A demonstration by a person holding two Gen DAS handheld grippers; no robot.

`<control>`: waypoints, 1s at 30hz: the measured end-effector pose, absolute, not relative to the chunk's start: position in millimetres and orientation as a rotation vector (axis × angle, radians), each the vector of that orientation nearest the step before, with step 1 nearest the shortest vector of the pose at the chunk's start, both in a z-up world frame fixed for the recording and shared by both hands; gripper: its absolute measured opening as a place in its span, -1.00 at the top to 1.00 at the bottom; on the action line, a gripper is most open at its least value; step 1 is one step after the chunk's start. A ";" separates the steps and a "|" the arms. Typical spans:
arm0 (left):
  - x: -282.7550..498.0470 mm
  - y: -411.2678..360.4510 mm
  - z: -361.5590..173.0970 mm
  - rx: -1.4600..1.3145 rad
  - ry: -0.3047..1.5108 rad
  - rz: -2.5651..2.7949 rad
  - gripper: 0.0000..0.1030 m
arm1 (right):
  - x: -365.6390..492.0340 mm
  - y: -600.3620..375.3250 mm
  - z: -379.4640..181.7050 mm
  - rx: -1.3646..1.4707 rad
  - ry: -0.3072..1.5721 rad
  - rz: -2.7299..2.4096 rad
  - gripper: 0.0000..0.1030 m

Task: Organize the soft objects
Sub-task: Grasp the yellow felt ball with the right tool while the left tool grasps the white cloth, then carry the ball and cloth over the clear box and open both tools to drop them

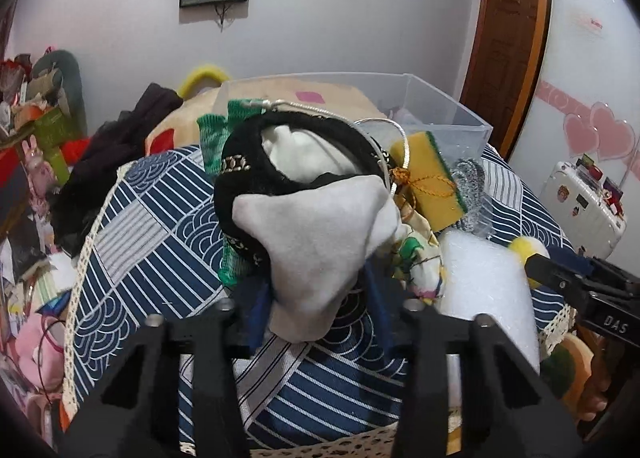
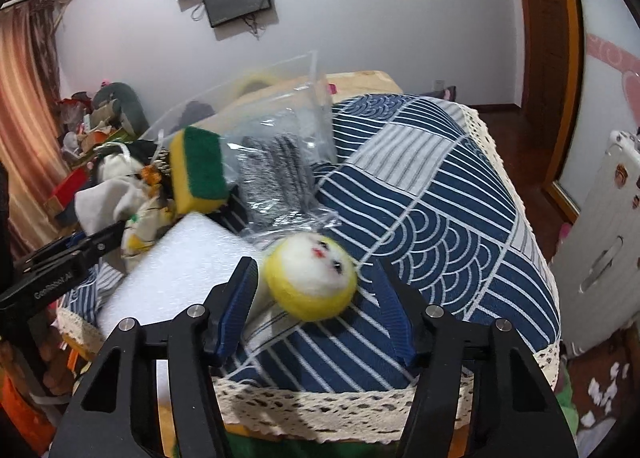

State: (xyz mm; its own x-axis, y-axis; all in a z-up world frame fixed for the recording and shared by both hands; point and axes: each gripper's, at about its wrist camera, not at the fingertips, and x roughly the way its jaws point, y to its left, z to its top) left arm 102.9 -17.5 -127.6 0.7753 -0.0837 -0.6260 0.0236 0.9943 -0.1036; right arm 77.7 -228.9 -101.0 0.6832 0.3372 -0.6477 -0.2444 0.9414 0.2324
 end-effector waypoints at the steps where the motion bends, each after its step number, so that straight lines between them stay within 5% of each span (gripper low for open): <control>1: 103.1 -16.4 -127.8 -0.096 0.680 -0.059 0.60 | 77.8 -228.8 -101.8 0.135 0.756 0.324 -0.02; 2: 103.0 -15.6 -128.3 -0.102 0.682 -0.063 0.76 | 78.5 -229.7 -102.8 0.142 0.762 0.326 0.01; 8: 96.5 -6.7 -128.6 -0.126 0.691 -0.074 0.84 | 74.8 -224.8 -102.4 0.117 0.763 0.349 0.22; 30: 57.8 23.6 -44.1 -0.148 0.427 -0.019 0.90 | 82.7 -201.8 -21.7 0.058 0.525 0.348 0.23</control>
State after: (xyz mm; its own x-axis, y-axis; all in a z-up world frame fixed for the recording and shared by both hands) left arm 57.8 23.6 -44.1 0.9101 -0.0490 -0.4114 -0.0130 0.9891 -0.1466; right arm 82.7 -201.8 -21.7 0.8080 0.3400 -0.4812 -0.3104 0.9398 0.1429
